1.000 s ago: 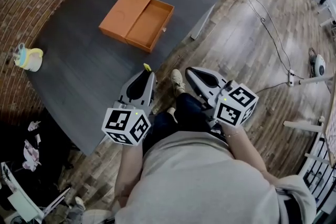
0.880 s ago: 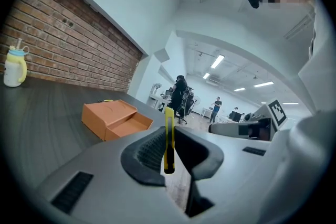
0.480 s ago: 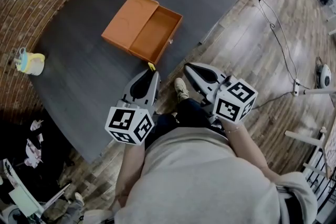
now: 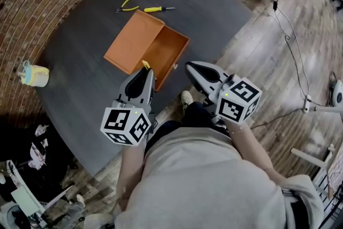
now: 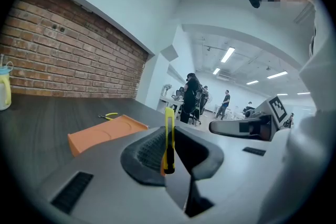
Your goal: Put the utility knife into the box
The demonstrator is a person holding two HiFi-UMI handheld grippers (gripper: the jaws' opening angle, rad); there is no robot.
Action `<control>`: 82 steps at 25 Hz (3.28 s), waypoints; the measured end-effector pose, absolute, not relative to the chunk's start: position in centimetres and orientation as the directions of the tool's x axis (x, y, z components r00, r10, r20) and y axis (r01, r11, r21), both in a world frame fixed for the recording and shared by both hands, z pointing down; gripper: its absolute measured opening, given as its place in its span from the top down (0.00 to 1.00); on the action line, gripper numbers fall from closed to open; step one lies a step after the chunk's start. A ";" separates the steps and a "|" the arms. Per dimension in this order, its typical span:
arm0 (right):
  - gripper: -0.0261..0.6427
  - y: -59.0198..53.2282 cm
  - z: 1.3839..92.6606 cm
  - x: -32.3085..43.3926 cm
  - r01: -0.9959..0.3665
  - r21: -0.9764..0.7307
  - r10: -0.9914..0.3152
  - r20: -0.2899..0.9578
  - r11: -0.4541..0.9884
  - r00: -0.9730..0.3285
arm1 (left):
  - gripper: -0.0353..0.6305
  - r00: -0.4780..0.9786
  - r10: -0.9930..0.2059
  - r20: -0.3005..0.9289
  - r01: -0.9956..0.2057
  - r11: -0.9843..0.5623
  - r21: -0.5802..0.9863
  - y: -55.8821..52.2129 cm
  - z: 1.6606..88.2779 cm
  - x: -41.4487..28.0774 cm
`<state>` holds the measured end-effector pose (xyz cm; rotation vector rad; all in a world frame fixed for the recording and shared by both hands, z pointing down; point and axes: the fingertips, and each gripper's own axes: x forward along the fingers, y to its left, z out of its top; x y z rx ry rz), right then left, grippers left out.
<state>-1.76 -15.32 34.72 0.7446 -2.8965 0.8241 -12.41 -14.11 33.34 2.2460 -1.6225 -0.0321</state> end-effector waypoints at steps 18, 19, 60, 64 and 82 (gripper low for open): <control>0.95 -23.7 35.5 -1.8 -0.346 -0.527 -0.310 0.160 0.776 -0.937 | 0.85 0.212 -0.947 0.239 -0.950 -0.143 0.277 -21.2 34.0 -12.6; 0.95 -23.8 35.7 -1.8 -0.346 -0.531 -0.308 0.162 0.774 -0.938 | 0.85 0.208 -0.947 0.243 -0.953 -0.140 0.269 -21.2 34.1 -12.6; 0.95 -23.2 39.7 -2.3 -0.488 -0.584 -0.407 0.276 0.649 -0.871 | 0.85 0.344 -0.795 0.499 -0.938 -0.306 0.160 -22.5 40.1 -12.9; 0.95 -22.7 40.2 -1.9 -0.496 -0.605 -0.409 0.289 0.623 -0.866 | 0.85 0.368 -0.760 0.536 -0.927 -0.342 0.151 -22.8 41.5 -11.6; 0.95 -23.2 41.8 -1.6 -0.514 -0.656 -0.424 0.309 0.553 -0.851 | 0.85 0.370 -0.608 0.703 -0.897 -0.432 0.098 -24.2 48.0 -9.2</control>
